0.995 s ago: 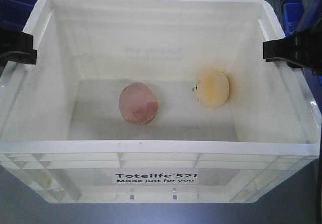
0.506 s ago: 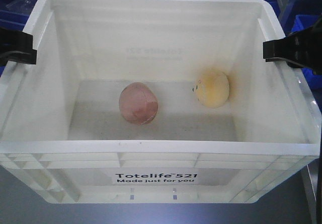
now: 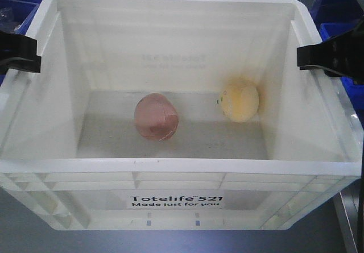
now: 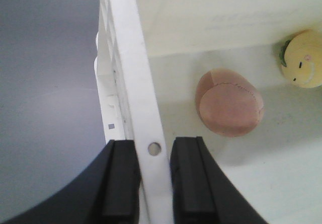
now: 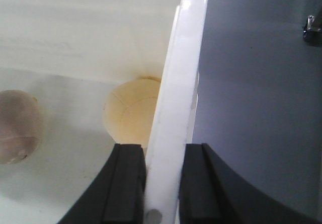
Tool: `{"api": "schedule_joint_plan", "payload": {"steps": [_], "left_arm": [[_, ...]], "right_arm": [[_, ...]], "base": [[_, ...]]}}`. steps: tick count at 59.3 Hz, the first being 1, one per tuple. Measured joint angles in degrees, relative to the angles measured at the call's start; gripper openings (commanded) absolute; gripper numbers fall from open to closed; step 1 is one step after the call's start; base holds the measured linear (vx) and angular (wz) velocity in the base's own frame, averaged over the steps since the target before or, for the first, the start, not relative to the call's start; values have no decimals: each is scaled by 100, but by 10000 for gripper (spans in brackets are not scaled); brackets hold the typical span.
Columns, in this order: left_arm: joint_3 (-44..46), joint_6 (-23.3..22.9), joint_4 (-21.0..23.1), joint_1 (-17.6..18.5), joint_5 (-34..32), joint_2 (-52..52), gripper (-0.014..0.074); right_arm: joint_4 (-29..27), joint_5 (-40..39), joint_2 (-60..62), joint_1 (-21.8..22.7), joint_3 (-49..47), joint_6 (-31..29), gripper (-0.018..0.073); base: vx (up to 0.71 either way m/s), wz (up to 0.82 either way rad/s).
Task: Place moving items into box and shelve
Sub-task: 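Hold the crate by its rims with both grippers while driving toward the blue bins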
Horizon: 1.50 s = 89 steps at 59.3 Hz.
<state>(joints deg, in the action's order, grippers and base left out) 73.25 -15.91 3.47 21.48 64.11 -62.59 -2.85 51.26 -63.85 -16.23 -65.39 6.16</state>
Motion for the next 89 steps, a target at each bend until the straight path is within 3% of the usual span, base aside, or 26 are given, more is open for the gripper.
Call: {"api": "schedule_joint_plan", "payload": {"steps": [89], "left_arm": [[0,0,0,0,0,0,-6]], "right_arm": [[5,0,0,0,0,0,-6]], "base": [[30,-6]]}}
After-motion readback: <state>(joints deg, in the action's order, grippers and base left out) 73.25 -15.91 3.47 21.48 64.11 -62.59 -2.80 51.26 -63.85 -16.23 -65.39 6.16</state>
